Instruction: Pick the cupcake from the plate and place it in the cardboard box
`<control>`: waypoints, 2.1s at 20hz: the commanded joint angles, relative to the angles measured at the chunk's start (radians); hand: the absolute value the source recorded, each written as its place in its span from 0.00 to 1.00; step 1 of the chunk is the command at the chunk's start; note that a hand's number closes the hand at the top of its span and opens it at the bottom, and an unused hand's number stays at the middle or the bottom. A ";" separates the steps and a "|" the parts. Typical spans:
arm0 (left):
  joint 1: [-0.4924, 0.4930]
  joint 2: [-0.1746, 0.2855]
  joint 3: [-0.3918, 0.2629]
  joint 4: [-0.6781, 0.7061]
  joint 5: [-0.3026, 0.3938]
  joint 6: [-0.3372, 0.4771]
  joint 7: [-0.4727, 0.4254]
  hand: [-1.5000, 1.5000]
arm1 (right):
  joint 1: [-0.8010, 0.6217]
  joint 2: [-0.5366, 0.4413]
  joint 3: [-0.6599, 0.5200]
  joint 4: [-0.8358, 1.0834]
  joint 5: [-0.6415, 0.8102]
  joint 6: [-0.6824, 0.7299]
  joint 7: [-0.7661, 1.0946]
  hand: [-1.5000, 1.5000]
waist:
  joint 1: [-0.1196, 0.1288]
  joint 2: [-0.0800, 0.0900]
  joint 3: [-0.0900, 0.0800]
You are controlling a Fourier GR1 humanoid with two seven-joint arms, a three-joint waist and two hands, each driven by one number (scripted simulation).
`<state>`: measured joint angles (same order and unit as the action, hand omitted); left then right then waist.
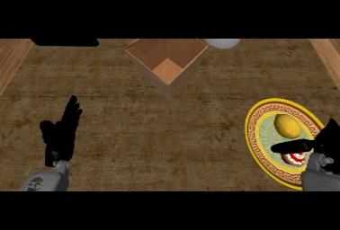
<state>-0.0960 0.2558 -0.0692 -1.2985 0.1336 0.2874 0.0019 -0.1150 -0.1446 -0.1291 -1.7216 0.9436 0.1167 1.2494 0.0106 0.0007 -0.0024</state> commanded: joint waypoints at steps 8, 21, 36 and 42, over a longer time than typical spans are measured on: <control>0.000 0.012 0.023 -0.005 0.004 -0.022 -0.003 0.50 | -0.088 0.100 -0.066 0.076 0.098 0.140 0.201 0.00 | -0.003 0.000 0.001; -0.055 -0.021 0.051 0.080 -0.021 -0.020 -0.023 0.50 | -0.091 0.140 -0.174 0.143 0.152 0.127 0.063 0.00 | -0.013 0.001 0.002; 0.067 -0.074 0.030 -0.035 -0.080 -0.024 -0.016 0.50 | -0.129 0.079 -0.160 0.318 0.222 -0.018 -0.121 1.00 | -0.005 -0.001 0.002; -0.037 -0.064 0.018 0.006 -0.083 -0.059 0.009 0.50 | -0.193 0.143 0.242 0.283 0.216 0.030 -0.118 1.00 | 0.085 0.009 0.002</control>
<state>-0.1031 0.1943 -0.0276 -1.2991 0.0600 0.2487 0.0146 -0.2210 -0.0282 -0.1158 -1.4807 1.1589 0.1421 1.0657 0.0300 0.0021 -0.0004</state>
